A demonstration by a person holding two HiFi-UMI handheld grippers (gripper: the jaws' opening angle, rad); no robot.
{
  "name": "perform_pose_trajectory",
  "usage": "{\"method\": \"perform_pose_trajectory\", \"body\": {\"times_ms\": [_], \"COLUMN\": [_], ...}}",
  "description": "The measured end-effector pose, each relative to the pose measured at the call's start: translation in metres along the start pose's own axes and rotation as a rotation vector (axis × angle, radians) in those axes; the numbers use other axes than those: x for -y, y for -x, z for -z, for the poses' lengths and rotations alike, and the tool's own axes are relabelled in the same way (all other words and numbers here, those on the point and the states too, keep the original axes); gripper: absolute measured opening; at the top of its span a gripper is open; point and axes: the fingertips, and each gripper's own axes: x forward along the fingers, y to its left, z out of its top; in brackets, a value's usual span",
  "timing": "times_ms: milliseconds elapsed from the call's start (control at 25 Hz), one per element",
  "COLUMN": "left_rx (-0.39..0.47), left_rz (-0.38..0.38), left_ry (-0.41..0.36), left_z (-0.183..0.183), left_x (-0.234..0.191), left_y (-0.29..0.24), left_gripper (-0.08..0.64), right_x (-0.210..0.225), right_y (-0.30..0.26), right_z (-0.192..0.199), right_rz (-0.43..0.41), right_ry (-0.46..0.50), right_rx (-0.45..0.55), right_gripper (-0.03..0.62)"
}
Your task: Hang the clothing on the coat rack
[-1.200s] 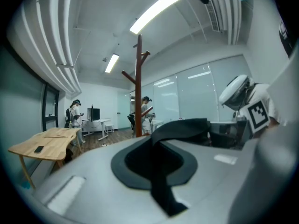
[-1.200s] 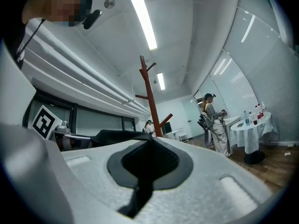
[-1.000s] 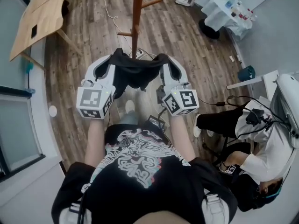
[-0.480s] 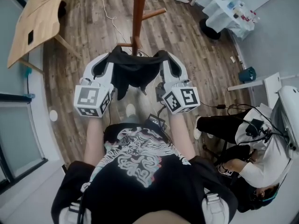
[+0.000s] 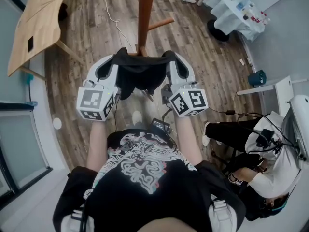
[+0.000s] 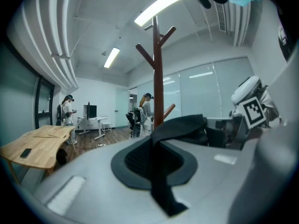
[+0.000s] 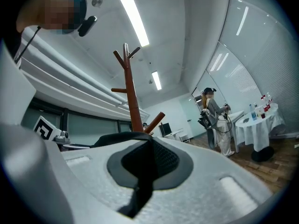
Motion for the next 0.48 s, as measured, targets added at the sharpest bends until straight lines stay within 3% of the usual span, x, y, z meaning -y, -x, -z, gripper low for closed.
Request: {"method": "perform_pose_trajectory", "body": {"times_ms": [480], "left_rx": [0.011], "left_rz": [0.035], "left_ry": [0.029], "left_z": [0.002], "left_x": [-0.021], "left_y": [-0.033], "left_gripper": [0.002], "right_x": [0.017], "right_y": [-0.034], "right_z": [0.005], "right_rz": [0.021], "right_ry": [0.013], "right_rx": [-0.006], "right_gripper": [0.002]}}
